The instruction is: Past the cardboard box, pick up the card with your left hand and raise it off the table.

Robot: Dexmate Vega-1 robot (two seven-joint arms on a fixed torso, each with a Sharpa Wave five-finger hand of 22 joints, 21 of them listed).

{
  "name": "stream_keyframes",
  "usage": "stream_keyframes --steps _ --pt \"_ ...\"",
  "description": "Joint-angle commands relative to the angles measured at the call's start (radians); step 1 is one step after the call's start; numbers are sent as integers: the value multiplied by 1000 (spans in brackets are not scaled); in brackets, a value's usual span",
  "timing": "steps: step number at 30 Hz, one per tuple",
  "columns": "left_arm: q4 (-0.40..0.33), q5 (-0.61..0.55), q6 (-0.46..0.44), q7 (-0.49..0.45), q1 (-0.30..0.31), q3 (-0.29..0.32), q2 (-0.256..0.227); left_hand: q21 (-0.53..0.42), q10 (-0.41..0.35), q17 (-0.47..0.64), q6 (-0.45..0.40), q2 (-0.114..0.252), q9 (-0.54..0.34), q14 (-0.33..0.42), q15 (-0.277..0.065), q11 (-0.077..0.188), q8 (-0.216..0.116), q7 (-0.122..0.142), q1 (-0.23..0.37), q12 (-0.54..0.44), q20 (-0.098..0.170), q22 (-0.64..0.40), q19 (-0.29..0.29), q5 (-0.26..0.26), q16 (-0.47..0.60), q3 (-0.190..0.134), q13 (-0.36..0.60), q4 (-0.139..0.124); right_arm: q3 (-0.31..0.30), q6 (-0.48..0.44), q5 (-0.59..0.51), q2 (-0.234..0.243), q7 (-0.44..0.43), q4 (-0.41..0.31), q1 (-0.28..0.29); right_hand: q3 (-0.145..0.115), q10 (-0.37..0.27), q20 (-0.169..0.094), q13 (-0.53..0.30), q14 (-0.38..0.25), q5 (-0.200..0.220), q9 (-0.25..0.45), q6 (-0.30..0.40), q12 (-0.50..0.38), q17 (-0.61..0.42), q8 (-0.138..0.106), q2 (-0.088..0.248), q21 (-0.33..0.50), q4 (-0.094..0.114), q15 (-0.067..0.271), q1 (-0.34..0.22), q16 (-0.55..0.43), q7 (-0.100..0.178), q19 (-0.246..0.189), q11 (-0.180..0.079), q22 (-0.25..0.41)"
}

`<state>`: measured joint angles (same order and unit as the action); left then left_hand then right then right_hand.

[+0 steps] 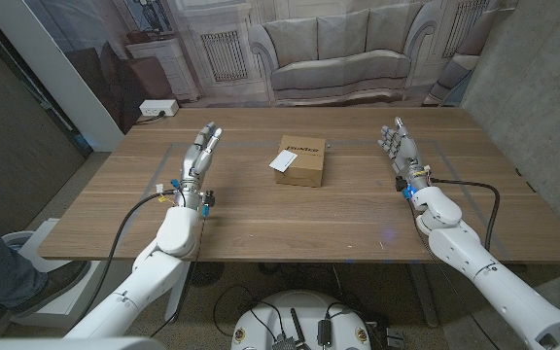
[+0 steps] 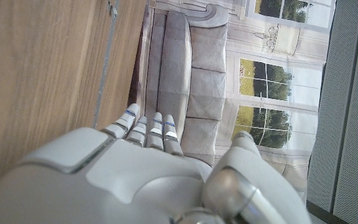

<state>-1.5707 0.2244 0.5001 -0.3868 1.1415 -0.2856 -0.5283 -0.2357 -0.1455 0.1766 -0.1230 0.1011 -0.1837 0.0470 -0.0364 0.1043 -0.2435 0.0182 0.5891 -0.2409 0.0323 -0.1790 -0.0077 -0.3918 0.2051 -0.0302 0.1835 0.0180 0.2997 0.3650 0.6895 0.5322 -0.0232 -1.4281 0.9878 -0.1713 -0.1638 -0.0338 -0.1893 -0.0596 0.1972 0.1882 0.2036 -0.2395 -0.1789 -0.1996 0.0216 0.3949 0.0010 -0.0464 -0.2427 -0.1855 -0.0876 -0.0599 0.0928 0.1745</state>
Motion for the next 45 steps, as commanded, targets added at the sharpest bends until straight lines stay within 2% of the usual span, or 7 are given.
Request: stream_keyframes --steps 1,15,27,37,45 --pt "-25 -92 -21 -61 25 6 -4 2 -12 3 -15 0 -5 15 -41 1 -6 4 13 -3 45 -5 10 4 -1 -2 6 10 -1 -1 -2 1 -12 -22 15 -4 -5 4 -2 -3 -1 4 -6 4 -5 1 3 -4 -3 -3 -2 -4 3 -8 1 2" --pt "-38 -153 -25 -88 26 -1 -6 5 -30 3 -28 -2 -5 25 -44 4 -6 8 29 -3 45 -5 13 7 -2 -3 6 19 -8 -1 0 5 -26 -46 37 -2 -7 3 -2 -4 -1 4 -6 5 -5 1 4 -9 -3 -2 0 -5 2 -10 0 3" --pt "-91 -258 -92 -163 50 1 -13 9 -40 3 -40 -3 -5 29 -48 10 -6 11 40 -2 41 -5 7 9 -5 -4 6 26 -4 3 7 1 -3 -25 25 -1 -10 4 -2 -7 -1 4 -3 5 -5 0 5 -13 -3 -2 2 -6 2 -14 0 3" --pt "-122 -300 -129 -180 53 -11 -21 11 -50 3 -46 -4 -5 32 -50 12 -4 15 47 -2 41 -5 6 11 -6 -5 6 30 -7 6 19 -4 6 -17 22 0 -12 4 -2 -8 -2 4 -1 4 -5 -1 6 -16 -4 -2 2 -6 2 -16 1 3" --pt "-135 -354 -155 -215 49 -21 -22 13 -66 3 -65 -10 -5 43 -54 21 -7 20 67 -2 39 -5 8 12 -5 -7 6 43 -14 7 37 -4 17 -20 24 1 -15 5 -2 -10 -2 5 3 4 -5 -2 6 -19 -4 -3 3 -7 2 -19 0 3"
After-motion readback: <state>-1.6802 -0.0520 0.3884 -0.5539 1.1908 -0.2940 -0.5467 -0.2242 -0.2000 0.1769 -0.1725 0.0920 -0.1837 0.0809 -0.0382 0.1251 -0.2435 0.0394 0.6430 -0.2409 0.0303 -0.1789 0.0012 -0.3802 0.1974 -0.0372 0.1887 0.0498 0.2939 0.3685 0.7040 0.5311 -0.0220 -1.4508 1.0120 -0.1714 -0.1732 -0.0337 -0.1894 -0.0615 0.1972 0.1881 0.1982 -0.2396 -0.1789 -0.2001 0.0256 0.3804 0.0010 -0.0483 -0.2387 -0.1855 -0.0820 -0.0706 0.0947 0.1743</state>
